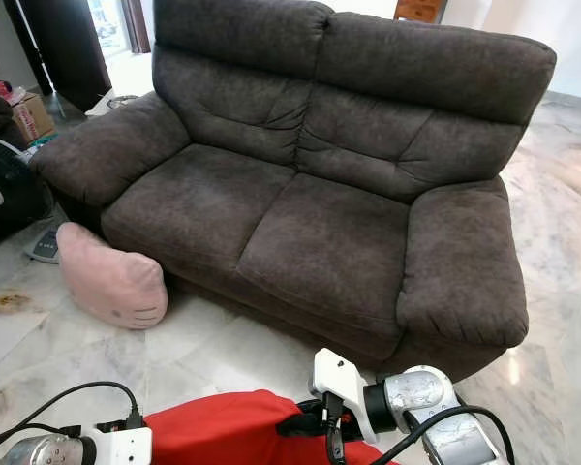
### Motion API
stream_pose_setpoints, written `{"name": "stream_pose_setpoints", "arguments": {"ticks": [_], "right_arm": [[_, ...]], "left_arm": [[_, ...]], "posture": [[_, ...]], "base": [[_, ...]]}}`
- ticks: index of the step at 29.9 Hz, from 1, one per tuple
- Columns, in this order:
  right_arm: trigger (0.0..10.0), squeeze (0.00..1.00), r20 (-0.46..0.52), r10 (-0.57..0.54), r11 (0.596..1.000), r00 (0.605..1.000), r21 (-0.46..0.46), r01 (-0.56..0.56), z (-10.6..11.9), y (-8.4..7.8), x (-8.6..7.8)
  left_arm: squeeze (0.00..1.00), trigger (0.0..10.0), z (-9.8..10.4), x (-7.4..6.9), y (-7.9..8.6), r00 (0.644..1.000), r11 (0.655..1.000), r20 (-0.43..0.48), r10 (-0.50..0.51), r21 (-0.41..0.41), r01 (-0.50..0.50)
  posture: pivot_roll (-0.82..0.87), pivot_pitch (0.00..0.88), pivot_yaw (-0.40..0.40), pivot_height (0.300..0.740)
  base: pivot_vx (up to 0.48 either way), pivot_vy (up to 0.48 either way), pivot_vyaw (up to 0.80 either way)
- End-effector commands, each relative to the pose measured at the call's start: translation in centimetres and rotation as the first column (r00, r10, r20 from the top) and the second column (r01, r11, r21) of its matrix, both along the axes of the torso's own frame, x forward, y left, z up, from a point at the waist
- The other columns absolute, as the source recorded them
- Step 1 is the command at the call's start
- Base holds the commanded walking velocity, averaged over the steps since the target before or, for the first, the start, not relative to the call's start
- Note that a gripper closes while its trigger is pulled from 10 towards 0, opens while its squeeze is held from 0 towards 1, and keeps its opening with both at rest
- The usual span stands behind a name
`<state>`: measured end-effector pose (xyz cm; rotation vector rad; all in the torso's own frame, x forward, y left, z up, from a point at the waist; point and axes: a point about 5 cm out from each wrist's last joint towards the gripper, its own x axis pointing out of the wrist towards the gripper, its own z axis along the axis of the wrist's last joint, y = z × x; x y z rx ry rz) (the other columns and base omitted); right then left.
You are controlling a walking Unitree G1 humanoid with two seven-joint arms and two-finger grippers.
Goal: Move the pillow to the sofa from floor
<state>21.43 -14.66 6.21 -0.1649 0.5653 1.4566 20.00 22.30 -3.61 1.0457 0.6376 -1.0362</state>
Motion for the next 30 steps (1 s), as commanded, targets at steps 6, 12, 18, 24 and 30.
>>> {"name": "stream_pose_setpoints", "arguments": {"ticks": [6, 12, 18, 24, 30], "right_arm": [[10.0, 0.0, 0.074, 0.029, 0.997, 0.997, 0.067, -0.034, 2.01, 0.52, 0.5], [10.0, 0.0, 0.075, 0.029, 0.997, 0.997, 0.066, -0.034, 2.11, 0.46, 0.45], [10.0, 0.0, 0.075, 0.027, 0.997, 0.997, 0.063, -0.031, 2.15, 0.35, 0.39], [10.0, 0.0, 0.076, 0.022, 0.998, 0.997, 0.06, -0.027, 2.16, 0.27, 0.43], [10.0, 0.0, 0.076, 0.015, 0.998, 0.997, 0.062, -0.02, 2.14, 0.26, 0.43]], "left_arm": [[0.0, 10.0, -0.27, 0.46, -0.23, 0.999, 1.0, 0.047, -0.001, 0.024, 0.0], [0.0, 2.0, -0.32, 0.77, -0.24, 0.997, 0.999, 0.077, 0.028, 0.018, -0.03], [0.0, 0.0, -0.43, 0.86, -0.34, 0.996, 0.999, 0.081, 0.026, 0.018, -0.028], [0.0, 0.0, -0.54, 0.87, -0.37, 0.997, 0.999, 0.075, 0.026, 0.019, -0.028], [0.0, 0.0, -0.64, 0.8, -0.44, 0.998, 0.999, 0.064, 0.027, 0.018, -0.028]], "posture": [[0.12, 0.005, -0.087, 0.74], [0.12, 0.013, -0.09, 0.74], [0.11, 0.019, -0.092, 0.74], [0.11, 0.023, -0.093, 0.74], [0.1, 0.028, -0.091, 0.74]], "base": [[0.0, 0.0, 0.0], [0.0, 0.0, 0.0], [0.0, 0.0, 0.0], [0.0, 0.0, 0.0], [0.0, 0.0, 0.0]]}}
